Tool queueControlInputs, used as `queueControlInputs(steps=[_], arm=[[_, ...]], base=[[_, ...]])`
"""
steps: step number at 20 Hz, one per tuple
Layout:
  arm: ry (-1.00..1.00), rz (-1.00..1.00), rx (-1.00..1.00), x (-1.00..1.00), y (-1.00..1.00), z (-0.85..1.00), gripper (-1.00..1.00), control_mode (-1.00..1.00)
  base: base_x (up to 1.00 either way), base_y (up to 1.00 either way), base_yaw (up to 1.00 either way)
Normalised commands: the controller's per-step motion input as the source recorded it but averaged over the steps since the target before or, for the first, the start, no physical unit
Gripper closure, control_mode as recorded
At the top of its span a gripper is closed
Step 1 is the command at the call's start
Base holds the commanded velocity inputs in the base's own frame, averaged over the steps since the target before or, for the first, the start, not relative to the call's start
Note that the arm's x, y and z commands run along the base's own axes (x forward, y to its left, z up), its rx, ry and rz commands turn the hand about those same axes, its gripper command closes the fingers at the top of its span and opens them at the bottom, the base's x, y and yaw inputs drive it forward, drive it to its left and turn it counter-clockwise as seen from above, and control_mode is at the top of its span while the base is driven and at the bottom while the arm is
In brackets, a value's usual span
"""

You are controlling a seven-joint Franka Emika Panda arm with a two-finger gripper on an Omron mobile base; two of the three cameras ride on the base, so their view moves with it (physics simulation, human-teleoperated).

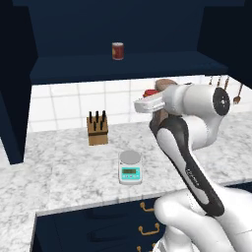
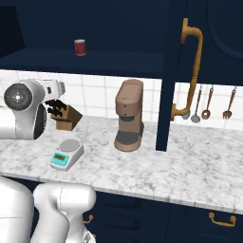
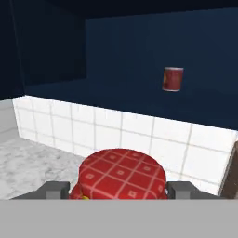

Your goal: Pick the jam and place it on the digital scale for weighing, and close the cabinet.

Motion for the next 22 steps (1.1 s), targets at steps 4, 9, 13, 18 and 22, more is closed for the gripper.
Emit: queueControlInputs(steps=[4,9,13,18,22], arm=[[0.04,0.39,0.00,0.00,-0.01,-0.85,1.00,-1.00],[0.02,0.42,0.00,0.08,0.00,-0.98,1.00,-1.00],[0.23,0.40,0.00,0.42,-0.01,-0.87,1.00,-1.00],[0.18,0.34,0.00,0.35,-0.01,-0.87,1.00,-1.00],[-0.08,0.13,0.00,0.23,0.00,-0.82,1.00,-1.00]], base=[[0.00,0.00,0.00],[0.00,0.00,0.00],[0.00,0.00,0.00],[0.00,0.00,0.00],[0.00,0.00,0.00]])
